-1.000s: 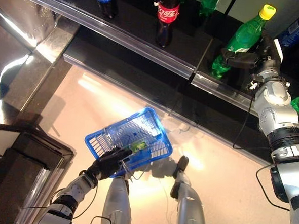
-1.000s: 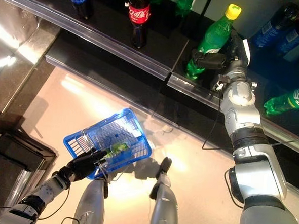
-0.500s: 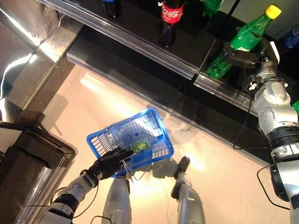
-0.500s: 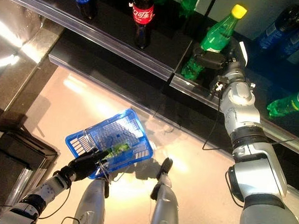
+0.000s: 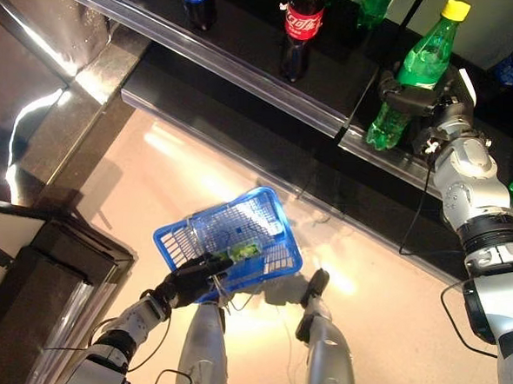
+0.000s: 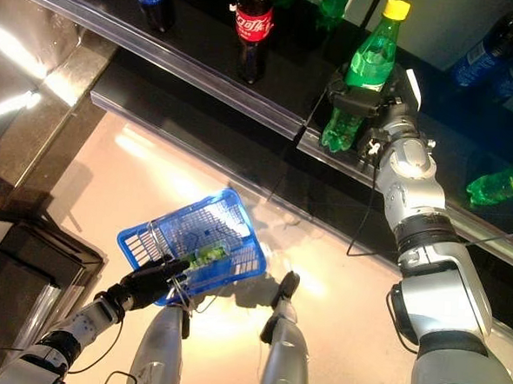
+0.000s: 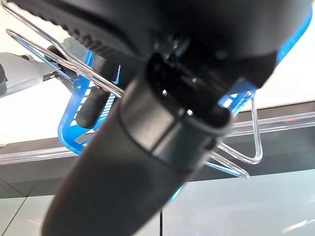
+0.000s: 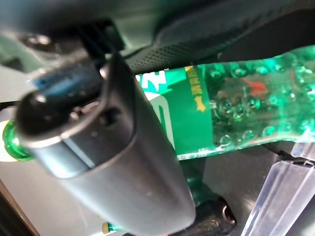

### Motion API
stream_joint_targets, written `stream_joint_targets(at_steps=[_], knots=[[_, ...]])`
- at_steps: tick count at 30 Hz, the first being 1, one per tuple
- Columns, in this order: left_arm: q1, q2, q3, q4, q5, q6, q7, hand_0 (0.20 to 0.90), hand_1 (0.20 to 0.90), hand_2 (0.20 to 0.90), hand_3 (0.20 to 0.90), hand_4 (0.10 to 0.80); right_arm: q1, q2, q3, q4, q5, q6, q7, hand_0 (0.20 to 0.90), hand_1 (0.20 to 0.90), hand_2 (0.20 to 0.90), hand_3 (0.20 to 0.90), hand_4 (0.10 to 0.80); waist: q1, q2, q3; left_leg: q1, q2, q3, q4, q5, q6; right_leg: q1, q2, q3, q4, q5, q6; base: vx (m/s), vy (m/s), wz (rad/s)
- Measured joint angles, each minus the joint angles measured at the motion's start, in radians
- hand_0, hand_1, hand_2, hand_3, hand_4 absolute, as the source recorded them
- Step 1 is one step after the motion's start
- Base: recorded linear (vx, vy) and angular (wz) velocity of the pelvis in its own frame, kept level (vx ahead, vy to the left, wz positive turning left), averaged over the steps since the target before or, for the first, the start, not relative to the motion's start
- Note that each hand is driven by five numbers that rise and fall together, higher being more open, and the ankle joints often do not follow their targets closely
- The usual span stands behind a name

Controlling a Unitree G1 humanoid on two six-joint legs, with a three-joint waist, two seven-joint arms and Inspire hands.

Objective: Pick up the drink and place into the basket.

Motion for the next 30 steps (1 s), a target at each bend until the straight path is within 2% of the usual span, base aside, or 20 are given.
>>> stream_joint_targets(at_steps=[7, 10, 18, 23, 26, 30], knots=[[0.001, 0.000, 0.003, 0.000, 0.000, -0.003, 0.000, 0.300, 0.300, 0.300, 0.200, 0.100, 0.001, 0.003, 0.000, -0.005, -0.004, -0.002, 0.000, 0.300, 0.300, 0.300, 0.200, 0.100, -0.003, 0.000, 0.000, 0.004, -0.001, 0.000, -0.005, 0.002, 0.001, 0.001, 0.000, 0.000, -0.001, 0.000, 0.000, 0.012, 0.001, 0.00], [0.013, -0.004, 0.009, 0.000, 0.000, -0.004, 0.000, 0.300, 0.300, 0.300, 0.200, 0.100, 0.018, 0.003, -0.001, -0.019, -0.014, -0.002, 0.003, 0.300, 0.300, 0.300, 0.200, 0.100, -0.003, 0.000, 0.000, 0.044, -0.009, 0.003, -0.064, 0.029, -0.001, 0.019, -0.006, -0.006, -0.004, 0.000, 0.000, 0.094, -0.017, 0.06], [0.133, -0.044, 0.080, -0.042, 0.023, -0.015, 0.008, 0.300, 0.300, 0.300, 0.200, 0.100, 0.255, 0.001, -0.037, -0.259, -0.085, 0.025, 0.061, 0.300, 0.300, 0.300, 0.200, 0.100, -0.004, 0.000, -0.001, 0.269, -0.016, 0.004, -0.326, 0.130, -0.009, 0.190, 0.005, -0.042, -0.095, -0.011, 0.001, 0.157, -0.019, 0.09], [0.194, -0.055, 0.114, -0.109, 0.038, -0.016, 0.011, 0.300, 0.300, 0.300, 0.200, 0.100, 0.373, 0.000, -0.074, -0.398, -0.101, 0.028, 0.077, 0.300, 0.300, 0.300, 0.200, 0.100, -0.003, -0.004, -0.007, 0.351, -0.015, 0.002, -0.408, 0.174, -0.016, 0.247, 0.009, -0.066, -0.122, -0.007, 0.012, 0.121, -0.013, 0.10], [0.220, -0.069, 0.128, -0.130, 0.055, -0.022, 0.023, 0.300, 0.300, 0.300, 0.200, 0.100, 0.443, 0.001, -0.105, -0.486, -0.128, 0.035, 0.080, 0.300, 0.300, 0.300, 0.200, 0.100, 0.000, -0.007, -0.024, 0.377, -0.012, 0.003, -0.432, 0.177, -0.014, 0.282, 0.010, -0.091, -0.129, -0.013, 0.019, 0.107, 0.002, 0.13], [0.235, -0.074, 0.133, -0.161, 0.056, -0.021, 0.025, 0.300, 0.300, 0.300, 0.200, 0.100, 0.475, 0.005, -0.141, -0.566, -0.143, 0.036, 0.085, 0.300, 0.300, 0.300, 0.200, 0.100, 0.005, -0.011, -0.033, 0.396, -0.012, 0.001, -0.438, 0.179, -0.013, 0.298, 0.010, -0.097, -0.129, -0.019, 0.022, 0.061, 0.010, 0.07]])
